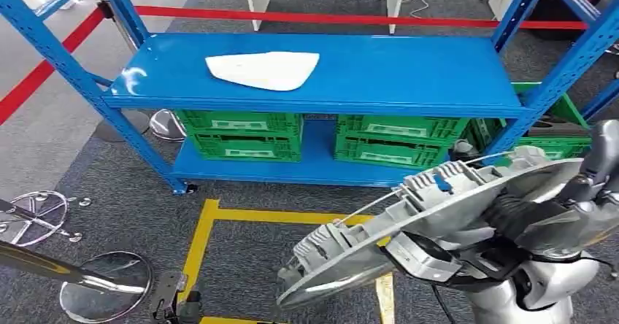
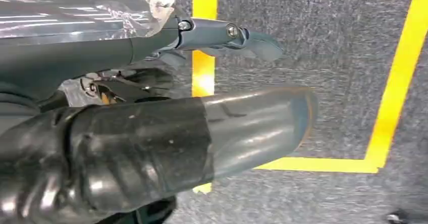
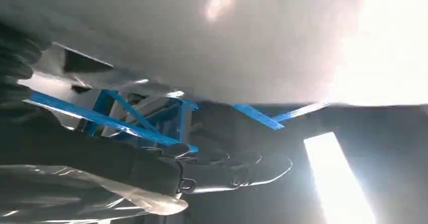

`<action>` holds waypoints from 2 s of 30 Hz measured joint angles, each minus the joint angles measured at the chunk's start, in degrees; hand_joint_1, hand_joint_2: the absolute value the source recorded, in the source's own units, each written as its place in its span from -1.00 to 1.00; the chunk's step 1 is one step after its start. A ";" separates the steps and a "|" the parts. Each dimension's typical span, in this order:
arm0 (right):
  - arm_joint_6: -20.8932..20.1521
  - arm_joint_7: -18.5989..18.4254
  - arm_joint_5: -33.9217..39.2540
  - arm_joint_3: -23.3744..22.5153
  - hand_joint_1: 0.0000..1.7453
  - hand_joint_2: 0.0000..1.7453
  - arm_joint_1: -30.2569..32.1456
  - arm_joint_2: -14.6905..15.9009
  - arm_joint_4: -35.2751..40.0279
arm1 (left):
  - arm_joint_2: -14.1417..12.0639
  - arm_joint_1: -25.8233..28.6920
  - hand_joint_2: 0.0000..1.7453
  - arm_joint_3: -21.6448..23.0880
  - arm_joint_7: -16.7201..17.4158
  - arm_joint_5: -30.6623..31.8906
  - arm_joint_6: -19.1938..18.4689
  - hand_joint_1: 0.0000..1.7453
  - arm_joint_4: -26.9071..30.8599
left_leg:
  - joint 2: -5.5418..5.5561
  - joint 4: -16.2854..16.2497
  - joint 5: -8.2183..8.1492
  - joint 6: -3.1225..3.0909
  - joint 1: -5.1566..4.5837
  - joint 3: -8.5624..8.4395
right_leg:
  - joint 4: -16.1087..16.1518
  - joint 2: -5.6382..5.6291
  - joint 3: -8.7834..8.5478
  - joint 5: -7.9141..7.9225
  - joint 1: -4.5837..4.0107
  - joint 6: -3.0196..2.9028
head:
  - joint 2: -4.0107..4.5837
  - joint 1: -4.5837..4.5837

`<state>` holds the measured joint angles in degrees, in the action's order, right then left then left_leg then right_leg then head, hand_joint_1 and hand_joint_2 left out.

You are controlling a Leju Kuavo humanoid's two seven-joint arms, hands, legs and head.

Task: Take the parts from the cabinet and place them on the table.

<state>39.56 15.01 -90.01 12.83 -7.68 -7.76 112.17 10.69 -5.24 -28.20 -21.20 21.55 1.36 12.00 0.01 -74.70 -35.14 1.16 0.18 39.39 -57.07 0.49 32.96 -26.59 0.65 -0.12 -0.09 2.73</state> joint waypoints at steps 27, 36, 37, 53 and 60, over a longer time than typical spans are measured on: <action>0.00 -1.59 0.00 0.87 -1.00 1.00 -0.14 0.00 0.96 | -0.02 -0.16 -1.00 0.00 0.07 0.00 -0.22 -1.00 0.00 | 0.11 16.84 7.39 -2.08 -0.26 -7.16 | -0.61 -0.33 2.13 1.57 0.25 2.26 | 0.00 -0.17; 0.00 -2.25 0.00 0.87 -1.00 1.00 -0.13 0.00 0.96 | 0.00 -0.16 -1.00 0.00 0.07 -0.07 -0.28 -1.00 0.00 | 0.11 16.85 7.47 -1.98 -0.17 -7.14 | -0.64 -0.33 2.16 1.58 0.18 2.26 | 0.00 -0.17; 0.02 -2.32 0.02 0.87 -1.00 1.00 -0.13 0.00 0.96 | 0.00 -0.16 -1.00 0.00 0.07 -0.07 -0.28 -1.00 0.00 | 0.11 16.85 7.47 -1.98 -0.17 -7.14 | -0.64 -0.33 2.16 1.58 0.18 2.25 | 0.00 -0.17; 0.00 -2.47 0.02 0.87 -1.00 1.00 -0.12 0.00 0.96 | 0.00 -0.16 -1.00 0.00 0.07 -0.07 -0.28 -1.00 0.00 | 0.11 16.85 7.47 -1.98 -0.17 -7.09 | -0.64 -0.33 2.21 1.58 0.18 2.26 | 0.00 -0.17; 0.00 -2.64 0.02 0.87 -1.00 1.00 -0.11 0.00 0.96 | 0.00 -0.18 -1.00 0.00 0.24 -0.07 -0.37 -1.00 0.00 | 0.11 16.84 7.47 -1.98 -0.18 -7.09 | -0.64 -0.33 2.21 1.58 0.18 2.26 | 0.00 -0.18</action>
<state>39.56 12.37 -89.99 13.70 -7.80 -7.76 113.13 10.69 -5.42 -28.20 -20.96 21.49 0.98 12.00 0.12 -57.85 -27.67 -0.82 0.01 32.30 -57.71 0.16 35.17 -25.01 0.83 2.13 -0.09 2.56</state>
